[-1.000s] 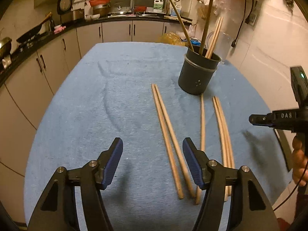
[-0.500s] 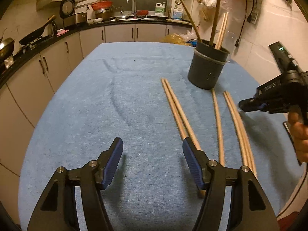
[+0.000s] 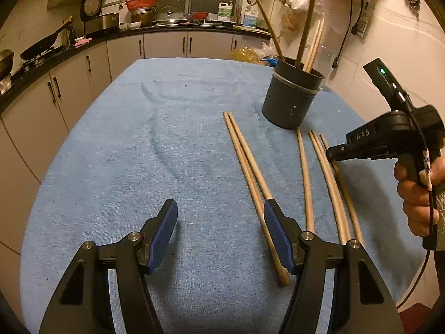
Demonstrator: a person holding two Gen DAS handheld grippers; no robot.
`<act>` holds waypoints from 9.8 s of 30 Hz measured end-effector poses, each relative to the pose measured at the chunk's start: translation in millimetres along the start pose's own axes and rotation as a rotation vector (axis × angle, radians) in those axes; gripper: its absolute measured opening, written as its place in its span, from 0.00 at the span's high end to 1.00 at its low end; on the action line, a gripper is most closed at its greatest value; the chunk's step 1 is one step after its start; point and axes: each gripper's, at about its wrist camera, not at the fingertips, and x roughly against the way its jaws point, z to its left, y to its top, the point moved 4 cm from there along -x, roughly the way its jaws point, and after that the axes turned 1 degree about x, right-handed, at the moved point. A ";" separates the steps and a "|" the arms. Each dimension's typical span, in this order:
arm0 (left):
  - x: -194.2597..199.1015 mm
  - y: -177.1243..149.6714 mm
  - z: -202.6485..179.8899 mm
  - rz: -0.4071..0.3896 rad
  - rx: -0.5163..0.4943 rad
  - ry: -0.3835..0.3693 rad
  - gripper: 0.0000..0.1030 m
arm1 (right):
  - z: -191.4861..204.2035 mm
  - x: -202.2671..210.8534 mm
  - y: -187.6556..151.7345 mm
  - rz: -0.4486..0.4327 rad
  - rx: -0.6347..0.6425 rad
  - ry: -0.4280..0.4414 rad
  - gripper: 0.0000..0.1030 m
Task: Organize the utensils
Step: 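Grasp one wooden chopstick from the pile with each gripper, then lift the chopsticks upright with both grippers toward the grey cup, then lower both chopsticks into the grey cup and open both grippers, then move both grippers to the remaining chopsticks and close on one each, then lift the held chopsticks upright with both grippers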
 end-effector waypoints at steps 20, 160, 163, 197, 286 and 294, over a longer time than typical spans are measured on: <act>-80.7 68.2 -102.8 0.281 -0.165 -0.117 0.64 | -82.5 57.5 -27.4 -0.141 -0.102 0.208 0.93; 57.5 243.4 -51.7 -0.304 0.114 -0.074 0.70 | -27.0 177.3 77.8 -0.632 0.012 0.364 0.78; 77.8 220.4 -38.2 -0.344 0.124 -0.038 0.65 | -34.1 169.0 58.2 -0.607 -0.001 0.368 0.77; -10.7 -2.8 34.3 -0.006 0.228 0.019 0.58 | -17.1 42.6 -47.9 -0.254 -0.041 0.265 0.77; -44.1 64.7 -3.6 0.159 0.114 0.004 0.94 | -47.6 17.1 -4.9 -0.122 0.024 0.158 0.93; 45.7 75.8 -12.3 -0.044 0.105 -0.021 0.94 | -30.9 99.8 -18.1 -0.392 0.075 0.254 0.93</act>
